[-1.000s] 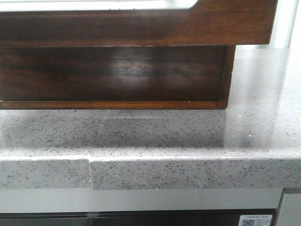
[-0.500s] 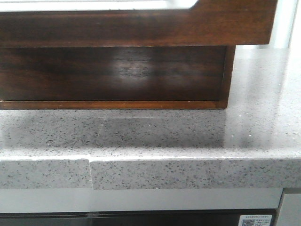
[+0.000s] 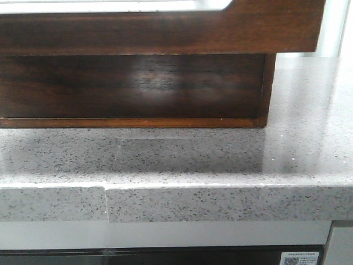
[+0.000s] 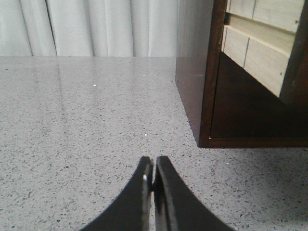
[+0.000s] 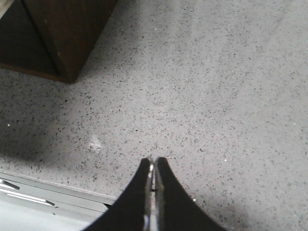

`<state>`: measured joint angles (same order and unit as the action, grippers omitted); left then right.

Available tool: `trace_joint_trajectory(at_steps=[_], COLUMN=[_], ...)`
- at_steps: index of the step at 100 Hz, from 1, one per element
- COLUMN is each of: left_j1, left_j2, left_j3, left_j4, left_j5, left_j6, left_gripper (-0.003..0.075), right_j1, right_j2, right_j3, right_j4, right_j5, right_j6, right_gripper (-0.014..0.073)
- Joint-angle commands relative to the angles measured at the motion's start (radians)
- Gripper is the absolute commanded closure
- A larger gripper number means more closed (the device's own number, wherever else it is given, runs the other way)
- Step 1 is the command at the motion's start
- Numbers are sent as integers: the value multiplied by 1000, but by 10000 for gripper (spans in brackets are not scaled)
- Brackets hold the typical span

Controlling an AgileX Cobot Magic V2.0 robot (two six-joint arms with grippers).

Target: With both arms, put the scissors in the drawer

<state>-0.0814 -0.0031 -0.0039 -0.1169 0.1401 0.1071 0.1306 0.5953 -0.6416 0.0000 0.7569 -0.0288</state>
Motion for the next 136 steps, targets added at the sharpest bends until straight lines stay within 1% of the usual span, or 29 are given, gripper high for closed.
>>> trace_joint_trajectory(at_steps=[1,8,18,25,35,45,54,68,81,85,96,136], left_j1=[1,1,1,1,1,1,1,1,1,1,1,1], left_j2=[-32,-32,-32,-32,-32,-32,-32,-32,-32,-32,-32,-32], left_j3=[34,34,34,34,34,34,34,34,34,34,34,34], left_j4=[-3,-3,-3,-3,-3,-3,-3,-3,-3,-3,-3,-3], left_j5=[-73,-73,-73,-73,-73,-73,-73,-73,-73,-73,-73,-73], left_j6=[-11,-11,-11,-11,-11,-11,-11,-11,-11,-11,-11,-11], left_gripper=[741,741,741,741,741,741,741,741,741,741,741,741], right_j1=[-9,-6,-11,-30,-79,-131,-155,-157,-157,-157,-157,-157], right_j2=[2,-5,-68,-136,-268,-395,-500,-595,-627,-627,-627,-627], right_j3=[-26,-21,9,63,192,353,479,610,670,667,667,667], right_j4=[-12,-12,-15,-40,-31,-22,-22,-22,-22,-22,-22,-22], right_j5=[-65,-68,-81,-129,-295,-506,-662,-803,-854,-807,-764,-763], right_j6=[-2,-2,-2,-4,-4,-4,-4,-4,-4,-4,-4,-4], right_gripper=[662,662,662,662,662,662,662,662,662,662,662,662])
